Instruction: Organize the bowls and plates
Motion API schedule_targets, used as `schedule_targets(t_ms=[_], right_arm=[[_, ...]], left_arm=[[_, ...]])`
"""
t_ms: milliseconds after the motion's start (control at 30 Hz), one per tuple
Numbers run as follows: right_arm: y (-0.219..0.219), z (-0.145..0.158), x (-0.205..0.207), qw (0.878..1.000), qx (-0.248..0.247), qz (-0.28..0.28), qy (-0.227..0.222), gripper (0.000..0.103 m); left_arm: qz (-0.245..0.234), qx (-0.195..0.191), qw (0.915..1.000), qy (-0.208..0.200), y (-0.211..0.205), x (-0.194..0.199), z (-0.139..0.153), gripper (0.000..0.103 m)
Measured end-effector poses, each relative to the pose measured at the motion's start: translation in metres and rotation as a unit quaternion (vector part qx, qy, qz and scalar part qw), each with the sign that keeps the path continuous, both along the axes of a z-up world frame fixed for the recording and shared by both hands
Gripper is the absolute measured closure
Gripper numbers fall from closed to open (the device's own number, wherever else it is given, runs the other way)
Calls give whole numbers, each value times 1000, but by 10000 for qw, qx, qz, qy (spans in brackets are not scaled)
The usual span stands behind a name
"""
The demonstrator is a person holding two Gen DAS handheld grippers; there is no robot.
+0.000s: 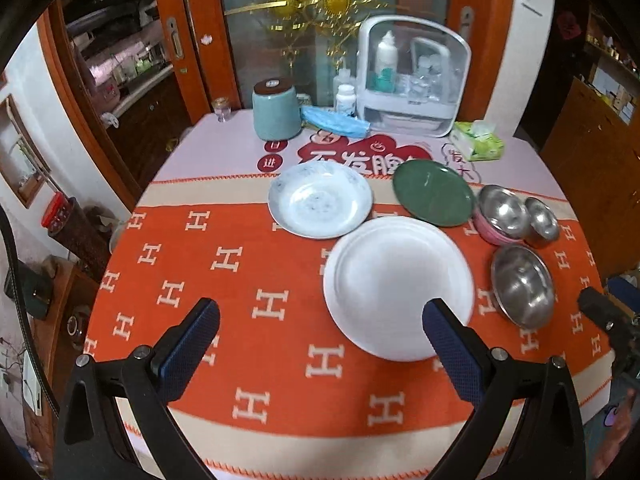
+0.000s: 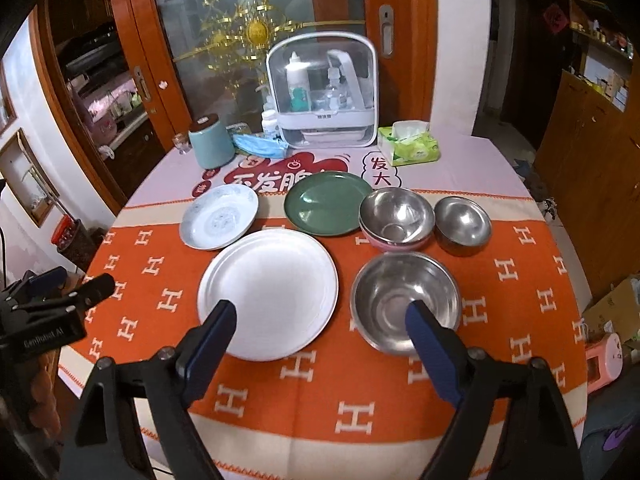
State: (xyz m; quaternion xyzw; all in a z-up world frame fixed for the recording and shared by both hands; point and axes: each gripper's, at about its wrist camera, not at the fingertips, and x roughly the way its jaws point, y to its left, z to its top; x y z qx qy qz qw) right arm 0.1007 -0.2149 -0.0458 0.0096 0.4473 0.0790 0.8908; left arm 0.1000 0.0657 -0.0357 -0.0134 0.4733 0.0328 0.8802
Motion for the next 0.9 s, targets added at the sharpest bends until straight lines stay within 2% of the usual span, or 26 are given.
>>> schedule_targets(t_ms=[167, 233, 400, 533, 733, 900], right_arm=[[4, -27, 56, 9978, 251, 198, 581, 24], [8, -40, 80, 9953, 392, 342, 822, 30], [21, -80, 125, 9892, 356, 487, 1337, 35], [22, -118, 155, 9805, 445, 449, 1863, 47], [22, -160, 183, 9670, 325, 365, 2499, 51], [21, -177, 193, 9597, 218, 311, 2786, 54]], left_arm=[[-155, -219, 9984, 495, 19, 48, -38, 2], [-183, -300, 9966, 751, 27, 69, -60, 2], [-300, -599, 9877, 1410, 39, 112, -114, 3], [-325, -819, 9778, 1903, 43, 134, -154, 6], [-358, -1126, 9658, 2307, 43, 149, -186, 7], [-478, -1271, 9572, 2557, 40, 155, -201, 11]])
